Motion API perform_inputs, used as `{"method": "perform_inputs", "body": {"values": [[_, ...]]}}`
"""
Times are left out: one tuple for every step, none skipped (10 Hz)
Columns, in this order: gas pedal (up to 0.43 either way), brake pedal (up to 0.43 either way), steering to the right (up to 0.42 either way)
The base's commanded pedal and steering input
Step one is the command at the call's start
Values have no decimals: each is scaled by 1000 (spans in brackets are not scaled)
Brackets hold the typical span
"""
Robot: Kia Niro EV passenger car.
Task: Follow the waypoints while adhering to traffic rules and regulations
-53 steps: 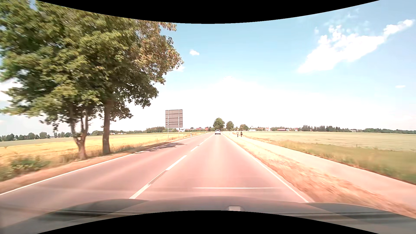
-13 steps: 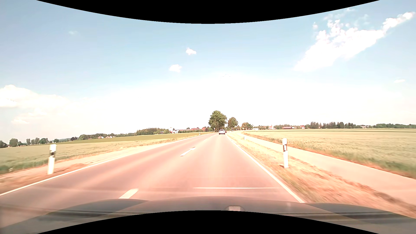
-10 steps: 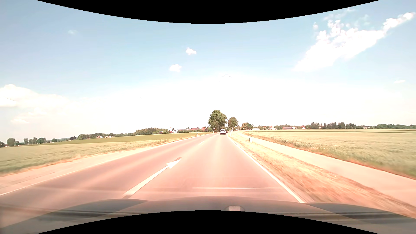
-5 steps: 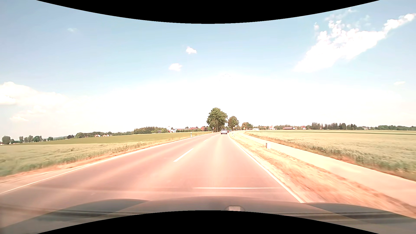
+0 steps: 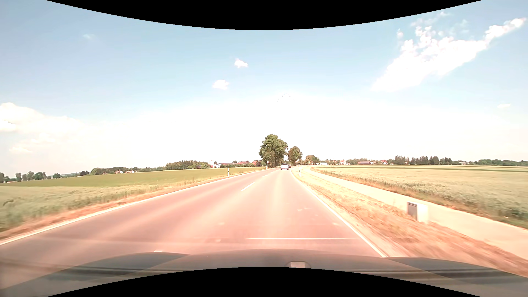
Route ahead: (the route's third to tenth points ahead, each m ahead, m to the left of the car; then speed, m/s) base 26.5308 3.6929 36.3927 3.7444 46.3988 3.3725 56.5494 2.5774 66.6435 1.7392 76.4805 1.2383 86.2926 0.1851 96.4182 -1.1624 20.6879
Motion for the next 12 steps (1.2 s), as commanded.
{"method": "perform_inputs", "body": {"values": [[138, 0, 5], [150, 0, 5], [209, 0, 5], [220, 0, 5], [220, 0, 5], [220, 0, 5], [220, 0, 5], [209, 0, 5], [197, 0, 4], [177, 0, 5], [177, 0, 5], [169, 0, 5]]}}
